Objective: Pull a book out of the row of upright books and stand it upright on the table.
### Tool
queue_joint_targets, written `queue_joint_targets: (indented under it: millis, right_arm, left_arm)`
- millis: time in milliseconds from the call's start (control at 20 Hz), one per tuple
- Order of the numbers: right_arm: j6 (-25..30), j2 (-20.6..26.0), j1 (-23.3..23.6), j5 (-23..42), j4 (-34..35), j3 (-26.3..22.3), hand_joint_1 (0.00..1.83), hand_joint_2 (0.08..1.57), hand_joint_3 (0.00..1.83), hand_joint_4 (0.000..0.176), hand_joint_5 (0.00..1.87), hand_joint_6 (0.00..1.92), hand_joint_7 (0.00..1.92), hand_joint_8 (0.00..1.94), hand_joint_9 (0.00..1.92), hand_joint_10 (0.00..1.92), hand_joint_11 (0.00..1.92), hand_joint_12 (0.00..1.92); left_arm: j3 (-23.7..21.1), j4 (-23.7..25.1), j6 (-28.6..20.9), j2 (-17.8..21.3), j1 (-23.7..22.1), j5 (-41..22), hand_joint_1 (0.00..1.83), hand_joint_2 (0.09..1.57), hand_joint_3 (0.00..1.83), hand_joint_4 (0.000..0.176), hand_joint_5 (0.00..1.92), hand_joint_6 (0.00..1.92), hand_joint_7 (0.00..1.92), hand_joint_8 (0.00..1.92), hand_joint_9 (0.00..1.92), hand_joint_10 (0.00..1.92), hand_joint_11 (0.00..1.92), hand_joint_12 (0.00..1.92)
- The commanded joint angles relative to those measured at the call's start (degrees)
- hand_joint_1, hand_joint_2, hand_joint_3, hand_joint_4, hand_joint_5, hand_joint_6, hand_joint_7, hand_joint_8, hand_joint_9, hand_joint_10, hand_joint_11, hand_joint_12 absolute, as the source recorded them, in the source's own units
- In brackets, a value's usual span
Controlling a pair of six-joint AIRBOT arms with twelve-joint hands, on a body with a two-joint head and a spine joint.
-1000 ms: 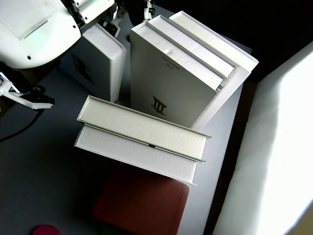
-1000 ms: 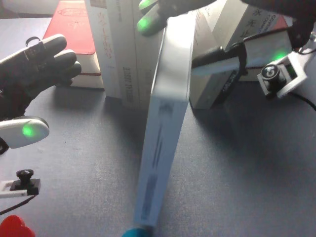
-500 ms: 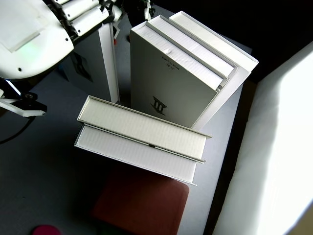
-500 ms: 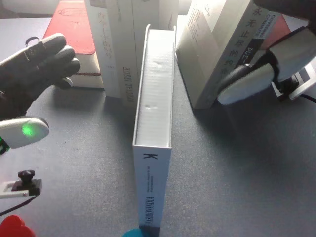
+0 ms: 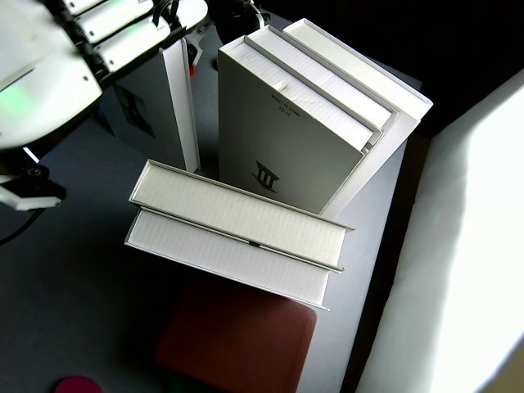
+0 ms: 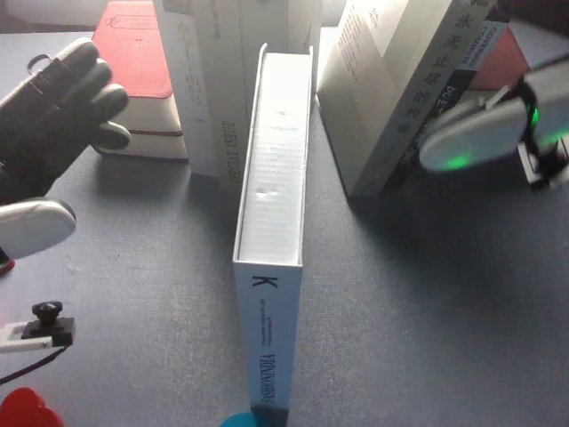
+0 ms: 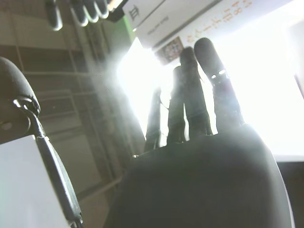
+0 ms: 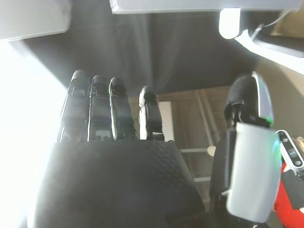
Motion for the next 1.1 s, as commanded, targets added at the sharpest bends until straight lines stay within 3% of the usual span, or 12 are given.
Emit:
queue_joint_targets:
  millis: [0,150,200,300,400,500,600,750,850,900,950,1050]
  right_arm:
    - [-0.30,0.02,-0.06,5.17,5.11,-0.31,0.67,0.85,0.00,0.086,0.00,0.00,0.00,0.00,0.00,0.00,0.00,0.00]
    - [-1.58,-0.03,-2.37,5.18,7.76,-0.30,0.50,0.84,0.00,0.092,0.00,0.00,0.00,0.00,0.00,0.00,0.06,0.03]
    - [-1.58,-0.03,-2.89,5.21,8.29,-0.30,0.50,0.86,0.00,0.078,0.00,0.00,0.00,0.00,0.00,0.00,0.03,0.02]
    - [-1.58,0.00,-3.63,5.56,8.91,-0.47,0.51,0.83,0.00,0.136,0.00,0.00,0.00,0.00,0.00,0.00,0.00,0.02]
    - [-1.58,0.00,-4.23,5.96,9.37,-0.64,0.52,0.84,0.00,0.095,0.00,0.00,0.00,0.00,0.00,0.00,0.00,0.00]
    - [-1.58,-0.04,-4.26,6.03,9.41,-0.69,0.49,0.86,0.01,0.088,0.00,0.00,0.00,0.00,0.00,0.00,0.00,0.00]
    - [-1.58,0.04,-4.26,6.23,9.42,-0.88,0.50,0.88,0.01,0.122,0.00,0.00,0.00,0.00,0.00,0.00,0.00,0.00]
    - [-1.59,0.05,-4.26,6.64,9.47,-1.05,0.47,0.87,0.01,0.114,0.00,0.00,0.00,0.00,0.00,0.00,0.00,0.00]
    - [-1.85,-0.11,-4.44,6.76,9.80,-1.15,0.49,0.86,0.00,0.132,0.00,0.00,0.00,0.00,0.00,0.00,0.00,0.00]
    - [-1.85,-0.16,-4.61,6.79,9.88,-1.18,0.49,0.87,0.00,0.107,0.00,0.00,0.00,0.00,0.00,0.00,0.00,0.00]
    - [-1.85,-0.22,-4.86,6.82,10.07,-1.18,0.53,0.86,0.00,0.121,0.00,0.00,0.00,0.00,0.00,0.00,0.00,0.00]
    - [-1.87,-0.31,-5.04,6.85,10.28,-1.12,0.54,0.85,0.00,0.119,0.00,0.00,0.00,0.00,0.00,0.00,0.00,0.00]
  left_arm:
    - [0.35,-0.84,-0.65,-0.59,-0.29,-6.89,0.94,0.71,0.00,0.089,0.12,0.00,0.04,0.00,0.14,0.00,0.00,1.10]
    - [0.39,-0.62,-0.65,-0.65,-0.32,-6.95,0.93,0.70,0.00,0.120,0.14,0.01,0.06,0.00,0.14,0.00,0.00,1.00]
    - [0.39,-0.53,-0.65,-0.75,-0.32,-6.96,0.93,0.70,0.00,0.117,0.14,0.00,0.04,0.00,0.13,0.00,0.00,1.02]
    - [0.38,-0.30,-0.65,-0.86,-0.32,-6.96,0.93,0.72,0.00,0.106,0.14,0.00,0.04,0.00,0.13,0.00,0.00,0.96]
    - [0.53,-0.27,-0.65,-1.09,-0.32,-6.96,0.92,0.72,0.00,0.093,0.14,0.00,0.04,0.00,0.12,0.00,0.00,0.86]
    - [0.59,-0.15,-0.65,-1.08,-0.34,-6.94,0.90,0.74,0.00,0.081,0.12,0.00,0.02,0.00,0.11,0.00,0.00,0.94]
    - [0.68,-0.12,-0.65,-1.17,-0.37,-6.92,0.90,0.75,0.00,0.088,0.13,0.00,0.03,0.00,0.12,0.00,0.00,0.98]
    - [0.88,-0.11,-0.65,-1.42,-0.51,-6.81,0.90,0.76,0.00,0.097,0.13,0.00,0.00,0.00,0.08,0.00,0.00,0.90]
    - [0.86,-0.11,-0.65,-1.47,-0.53,-6.85,0.89,0.76,0.00,0.105,0.14,0.00,0.01,0.00,0.10,0.01,0.00,0.91]
    - [0.88,-0.11,-0.65,-1.52,-0.59,-6.88,0.89,0.76,0.00,0.110,0.12,0.00,0.00,0.00,0.09,0.00,0.00,0.85]
    - [0.93,-0.10,-0.65,-1.55,-0.71,-6.88,0.88,0.77,0.00,0.101,0.12,0.00,0.00,0.00,0.09,0.00,0.00,0.83]
    - [1.02,0.11,-0.65,-1.49,-0.95,-6.84,0.87,0.77,0.00,0.098,0.12,0.00,0.00,0.00,0.10,0.00,0.00,0.88]
